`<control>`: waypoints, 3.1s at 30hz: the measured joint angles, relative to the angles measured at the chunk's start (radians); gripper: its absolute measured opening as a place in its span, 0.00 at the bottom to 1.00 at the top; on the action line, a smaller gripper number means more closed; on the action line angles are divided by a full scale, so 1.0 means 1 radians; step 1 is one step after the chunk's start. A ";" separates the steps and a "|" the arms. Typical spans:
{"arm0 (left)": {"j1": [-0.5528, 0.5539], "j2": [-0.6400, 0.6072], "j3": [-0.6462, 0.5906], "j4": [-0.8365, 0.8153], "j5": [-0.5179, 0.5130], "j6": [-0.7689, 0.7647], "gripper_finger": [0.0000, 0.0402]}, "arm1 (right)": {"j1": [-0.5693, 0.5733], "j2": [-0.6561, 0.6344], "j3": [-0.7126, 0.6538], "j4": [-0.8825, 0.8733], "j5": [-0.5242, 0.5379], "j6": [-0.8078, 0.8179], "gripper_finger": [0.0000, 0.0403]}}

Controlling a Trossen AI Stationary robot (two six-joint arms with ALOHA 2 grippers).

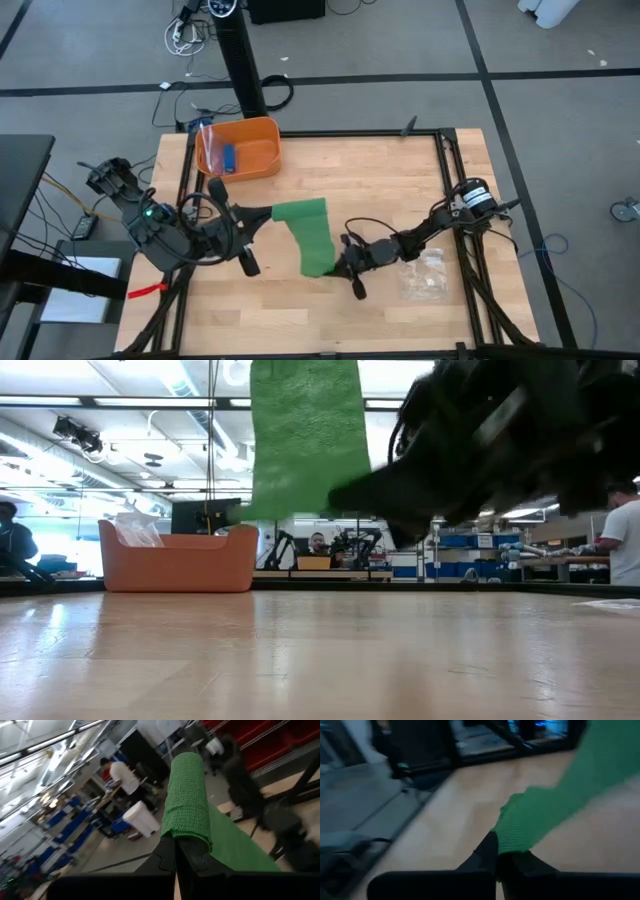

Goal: Roll bandage
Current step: Roll the green bandage

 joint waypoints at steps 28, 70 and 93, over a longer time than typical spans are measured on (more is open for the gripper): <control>0.108 -0.011 -0.341 -0.652 -0.106 -0.840 0.00 | 0.207 -0.568 0.447 -0.822 0.251 -0.335 0.00; 0.275 0.240 -0.704 0.562 0.334 -0.236 0.00 | -0.070 -0.567 0.855 -0.869 0.459 -0.620 0.00; 0.452 0.343 -0.705 0.889 0.631 -0.124 0.00 | 0.048 -0.567 0.917 -0.810 0.440 -0.681 0.00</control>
